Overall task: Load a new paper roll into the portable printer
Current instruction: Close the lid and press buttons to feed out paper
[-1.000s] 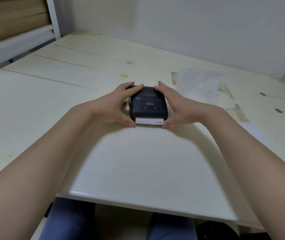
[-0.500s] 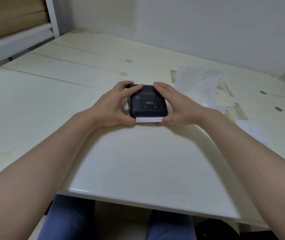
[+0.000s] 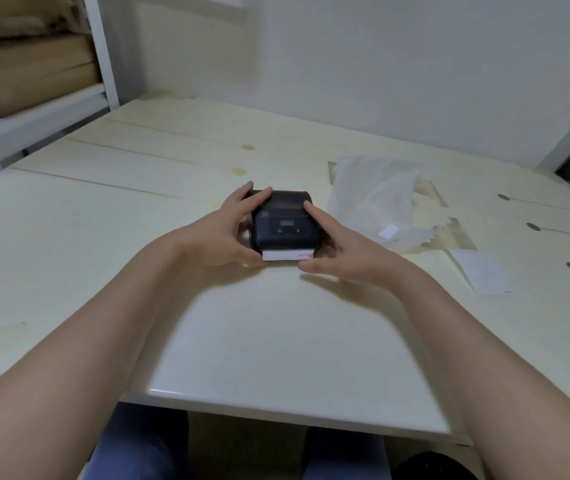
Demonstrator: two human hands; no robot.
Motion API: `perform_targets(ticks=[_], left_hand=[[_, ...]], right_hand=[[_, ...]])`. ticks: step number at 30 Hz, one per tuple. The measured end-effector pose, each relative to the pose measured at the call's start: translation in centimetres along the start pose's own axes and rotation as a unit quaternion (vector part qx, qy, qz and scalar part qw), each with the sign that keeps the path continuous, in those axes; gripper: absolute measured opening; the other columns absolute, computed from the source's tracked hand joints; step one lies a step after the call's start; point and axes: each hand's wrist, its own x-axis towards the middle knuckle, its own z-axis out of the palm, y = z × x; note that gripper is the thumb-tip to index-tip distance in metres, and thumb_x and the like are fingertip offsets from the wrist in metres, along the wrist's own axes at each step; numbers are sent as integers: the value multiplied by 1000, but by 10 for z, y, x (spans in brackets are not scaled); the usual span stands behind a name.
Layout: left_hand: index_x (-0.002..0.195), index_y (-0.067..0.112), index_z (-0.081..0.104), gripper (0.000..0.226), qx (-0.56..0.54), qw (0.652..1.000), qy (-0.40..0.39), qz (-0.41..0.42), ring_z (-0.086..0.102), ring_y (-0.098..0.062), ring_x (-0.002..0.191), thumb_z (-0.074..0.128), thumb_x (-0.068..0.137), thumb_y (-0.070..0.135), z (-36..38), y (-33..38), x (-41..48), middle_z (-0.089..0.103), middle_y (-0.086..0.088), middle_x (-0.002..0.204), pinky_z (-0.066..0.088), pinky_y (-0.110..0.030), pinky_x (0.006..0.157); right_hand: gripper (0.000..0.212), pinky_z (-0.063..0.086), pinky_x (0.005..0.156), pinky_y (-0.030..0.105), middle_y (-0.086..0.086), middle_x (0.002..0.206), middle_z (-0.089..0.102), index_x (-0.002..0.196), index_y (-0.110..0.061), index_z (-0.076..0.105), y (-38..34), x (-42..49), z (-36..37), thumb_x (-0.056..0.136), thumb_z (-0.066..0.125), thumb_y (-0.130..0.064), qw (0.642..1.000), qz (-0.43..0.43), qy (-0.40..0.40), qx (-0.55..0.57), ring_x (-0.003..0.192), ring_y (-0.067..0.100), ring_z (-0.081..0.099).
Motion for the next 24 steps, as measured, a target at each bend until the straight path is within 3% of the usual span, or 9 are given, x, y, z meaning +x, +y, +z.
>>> perform_targets(ticks=[3,5,7,10,13,17,21,24], left_hand=[[155,45,4,114,-12,999,-34,-23,15,-5,148,83,75,24,0,7,-1,-17,20,162,26,-25,113],[155,44,4,106,-26,999,-30,-25,13,-6,149,78,80,33,1,9,-1,-17,20,162,23,-22,110],[155,43,11,83,-44,999,-1,-23,19,-11,149,64,92,38,3,11,-1,-10,20,163,24,-24,112],[155,38,20,59,-57,997,41,-11,18,-12,150,47,101,35,6,12,0,1,14,165,19,-25,115],[155,34,22,56,-39,997,61,4,11,-8,151,43,103,33,11,11,0,4,9,165,14,-18,109],[155,32,23,56,-39,996,80,-1,12,-11,152,44,103,31,14,11,0,4,6,166,14,-20,112],[155,33,23,56,-49,996,80,-5,14,-11,151,44,103,28,14,14,3,6,5,166,15,-17,106],[153,35,27,58,-78,993,88,-19,21,-10,149,49,101,26,13,18,7,17,6,164,18,-22,112]], right_hand=[[80,36,97,19,-18,132,45,155,-36,22,-12,-3,8,90,68,-33,997,13,78,-19,116,3,52],[62,45,93,27,-12,117,57,148,-32,36,-14,0,11,93,62,-35,986,53,159,-15,105,12,61],[48,53,90,37,-4,106,68,138,-24,45,-15,2,11,93,58,-35,966,123,229,6,96,20,67],[42,57,68,27,9,94,77,131,-16,44,-19,-1,12,95,57,-32,955,194,195,107,70,20,68],[50,46,46,13,10,98,76,135,-12,42,-22,-4,16,92,65,-24,948,203,167,177,59,10,66],[46,43,60,22,8,106,72,129,-14,53,-18,1,23,87,71,-21,945,210,169,185,70,12,59],[39,40,61,25,4,96,64,121,-16,57,-15,1,23,85,72,-17,949,200,183,158,75,17,56],[42,40,63,23,1,85,58,122,-17,58,-16,2,19,83,65,-3,942,184,217,175,71,15,54]])
